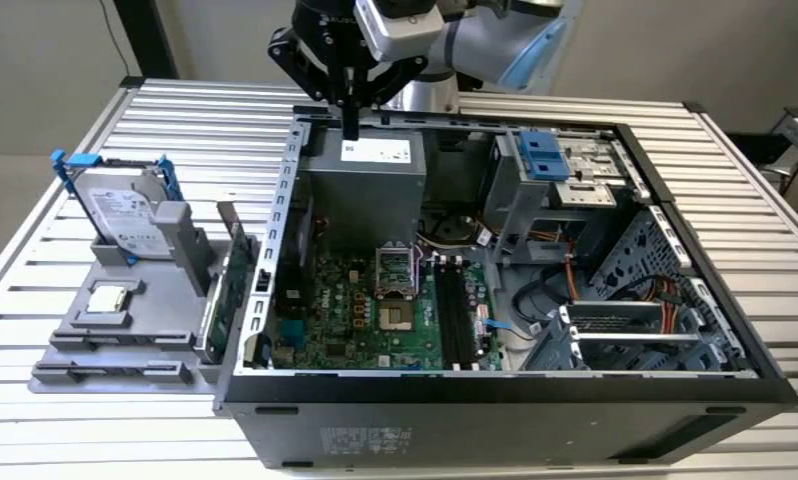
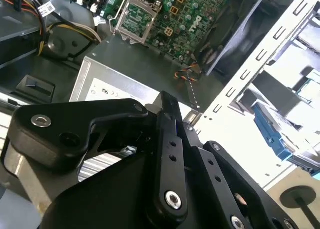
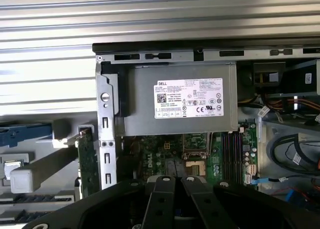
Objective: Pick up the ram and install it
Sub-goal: 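Reach for the ram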
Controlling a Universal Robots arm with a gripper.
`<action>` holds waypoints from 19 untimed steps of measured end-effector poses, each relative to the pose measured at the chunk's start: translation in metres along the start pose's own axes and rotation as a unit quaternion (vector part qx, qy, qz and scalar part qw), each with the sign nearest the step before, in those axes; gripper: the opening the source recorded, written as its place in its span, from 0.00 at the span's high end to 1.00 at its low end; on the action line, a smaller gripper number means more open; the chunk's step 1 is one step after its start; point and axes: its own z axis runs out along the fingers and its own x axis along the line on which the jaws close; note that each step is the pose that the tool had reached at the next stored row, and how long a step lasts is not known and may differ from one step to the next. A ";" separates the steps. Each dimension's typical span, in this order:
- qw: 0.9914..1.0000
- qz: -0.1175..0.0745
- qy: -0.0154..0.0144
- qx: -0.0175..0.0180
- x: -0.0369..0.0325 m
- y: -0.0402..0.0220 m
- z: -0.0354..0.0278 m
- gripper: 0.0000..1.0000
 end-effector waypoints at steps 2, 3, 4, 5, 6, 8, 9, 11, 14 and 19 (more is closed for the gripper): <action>1.000 0.000 0.000 0.000 0.0029 -0.0002 0.0000 1.00; 1.000 0.000 0.000 0.000 0.0046 -0.0003 0.0000 1.00; 1.000 0.000 0.000 0.000 0.0064 -0.0004 -0.0001 1.00; 1.000 0.000 0.000 0.000 0.0080 -0.0006 -0.0001 1.00; 1.000 0.000 0.000 0.000 0.0097 -0.0007 -0.0002 1.00; 1.000 0.000 0.000 0.000 0.0132 -0.0009 -0.0002 1.00; 1.000 0.000 0.000 0.000 0.0152 -0.0011 -0.0003 1.00; 1.000 0.000 0.000 0.000 0.0189 -0.0013 -0.0004 1.00; 1.000 0.000 0.000 0.000 0.0248 -0.0017 -0.0005 1.00; 1.000 0.000 0.000 0.000 0.0364 -0.0025 -0.0008 1.00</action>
